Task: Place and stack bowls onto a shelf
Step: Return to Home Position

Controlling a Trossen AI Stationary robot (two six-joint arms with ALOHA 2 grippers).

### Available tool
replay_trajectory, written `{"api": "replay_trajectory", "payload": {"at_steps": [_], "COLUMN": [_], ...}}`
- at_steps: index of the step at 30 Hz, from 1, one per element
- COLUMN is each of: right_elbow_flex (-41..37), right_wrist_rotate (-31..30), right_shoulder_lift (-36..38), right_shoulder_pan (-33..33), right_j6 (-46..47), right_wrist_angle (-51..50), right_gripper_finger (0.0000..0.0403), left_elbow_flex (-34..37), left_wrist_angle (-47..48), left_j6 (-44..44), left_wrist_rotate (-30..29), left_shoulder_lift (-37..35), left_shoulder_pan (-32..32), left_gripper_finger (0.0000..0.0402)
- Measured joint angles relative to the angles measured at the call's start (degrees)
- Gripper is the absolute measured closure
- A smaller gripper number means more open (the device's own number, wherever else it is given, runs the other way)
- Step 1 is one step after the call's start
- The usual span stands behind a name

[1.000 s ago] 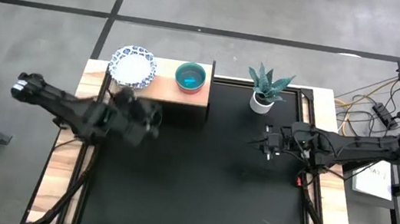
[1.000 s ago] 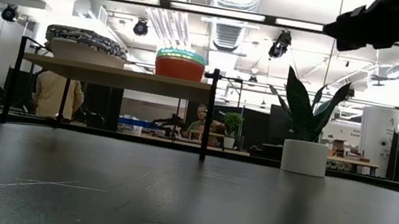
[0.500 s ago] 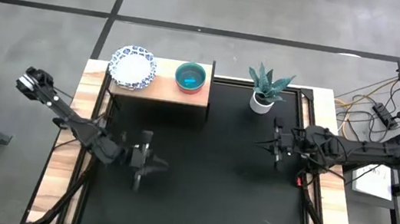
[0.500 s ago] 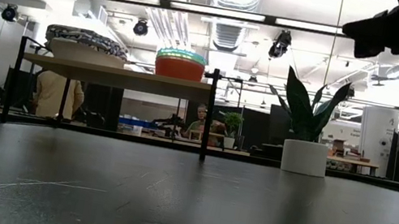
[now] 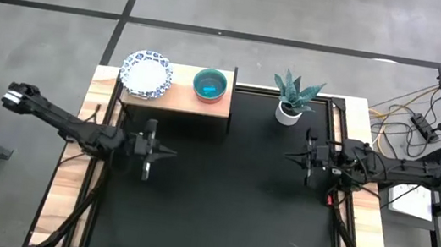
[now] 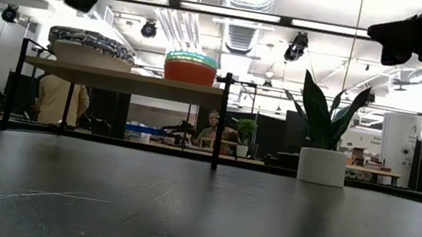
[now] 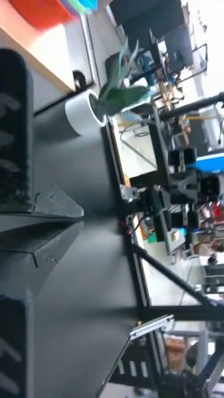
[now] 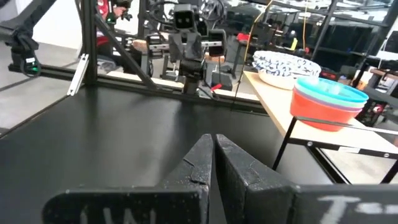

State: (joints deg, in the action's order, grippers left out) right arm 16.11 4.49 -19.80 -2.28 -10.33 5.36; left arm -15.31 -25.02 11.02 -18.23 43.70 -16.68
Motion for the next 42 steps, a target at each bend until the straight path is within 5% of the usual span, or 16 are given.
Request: {"api": "replay_trajectory", "payload": {"at_steps": [10, 24, 42], "right_elbow_flex": [-1.28, -1.71, -9.50], "right_wrist_rotate": [0.46, 0.44, 0.50], "right_shoulder_lift": [3.93, 11.24, 19.22], "right_shoulder_pan": [-0.13, -0.16, -0.18], "right_j6": [0.02, 1.40, 4.38], "right_wrist_angle": [-0.78, -5.29, -5.91], "right_gripper_finger": [0.0394, 0.0394, 0.0394], "left_elbow_flex": [9.12, 9.64, 12.51], "left_wrist_angle": [7.17, 27.21, 26.15], "left_j6": [-0.59, -2.61, -9.54], "left_wrist_rotate": [0.27, -0.78, -0.25], "left_shoulder_lift": [-22.08, -42.92, -43.73], "left_shoulder_pan": [0.58, 0.56, 0.67], "left_gripper_finger": [0.0401, 0.0402, 0.0402]}}
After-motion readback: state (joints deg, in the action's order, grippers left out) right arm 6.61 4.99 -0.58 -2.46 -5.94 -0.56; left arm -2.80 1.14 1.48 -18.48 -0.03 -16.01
